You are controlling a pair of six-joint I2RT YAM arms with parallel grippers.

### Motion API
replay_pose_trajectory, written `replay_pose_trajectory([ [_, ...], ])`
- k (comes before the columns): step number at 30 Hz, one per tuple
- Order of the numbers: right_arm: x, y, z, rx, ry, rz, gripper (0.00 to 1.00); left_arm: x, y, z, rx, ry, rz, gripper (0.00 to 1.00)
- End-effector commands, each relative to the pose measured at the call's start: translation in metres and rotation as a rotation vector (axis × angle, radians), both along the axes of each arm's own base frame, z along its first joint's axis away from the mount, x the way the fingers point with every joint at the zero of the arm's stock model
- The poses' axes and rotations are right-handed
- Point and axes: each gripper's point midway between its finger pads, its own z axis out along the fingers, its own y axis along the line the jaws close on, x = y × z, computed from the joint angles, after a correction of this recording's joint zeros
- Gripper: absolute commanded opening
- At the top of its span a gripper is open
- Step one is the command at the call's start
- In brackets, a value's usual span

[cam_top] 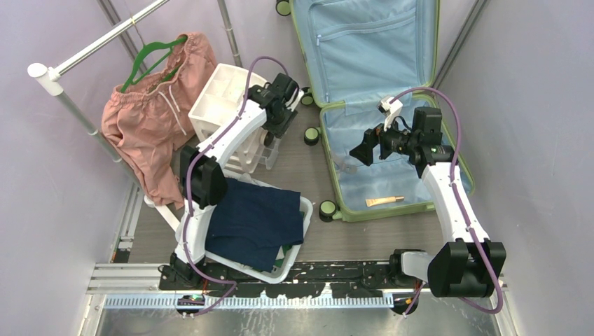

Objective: Open, take out, and arrange the luggage
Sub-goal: Place the personal item in the drawer.

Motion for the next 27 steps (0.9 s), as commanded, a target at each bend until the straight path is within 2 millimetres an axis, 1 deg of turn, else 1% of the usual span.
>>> replay_pose_trajectory([
  [1,0.005,0.001,0.019,0.016,-0.071,0.010,1.00,-0.004,0.015,-0.002,0.044,0.016,0.032,0.49],
  [8,0.005,0.001,0.019,0.019,-0.070,0.011,1.00,-0.004,0.025,-0.006,0.110,0.017,0.036,0.50],
  [11,0.004,0.001,0.019,0.020,-0.070,0.012,1.00,-0.005,0.025,-0.006,0.110,0.016,0.036,0.52],
  [16,0.005,0.001,0.021,0.021,-0.074,0.012,1.00,-0.006,0.025,-0.017,0.114,0.040,0.047,0.53],
  [20,0.004,0.002,0.020,0.022,-0.071,0.014,1.00,-0.006,0.025,-0.022,0.115,0.046,0.062,0.54],
  [25,0.002,0.002,0.020,0.022,-0.069,0.015,1.00,-0.001,0.019,-0.020,0.082,0.022,0.065,0.49],
  [27,0.002,0.002,0.020,0.021,-0.069,0.015,1.00,0.000,0.014,-0.019,0.045,0.016,0.087,0.41],
])
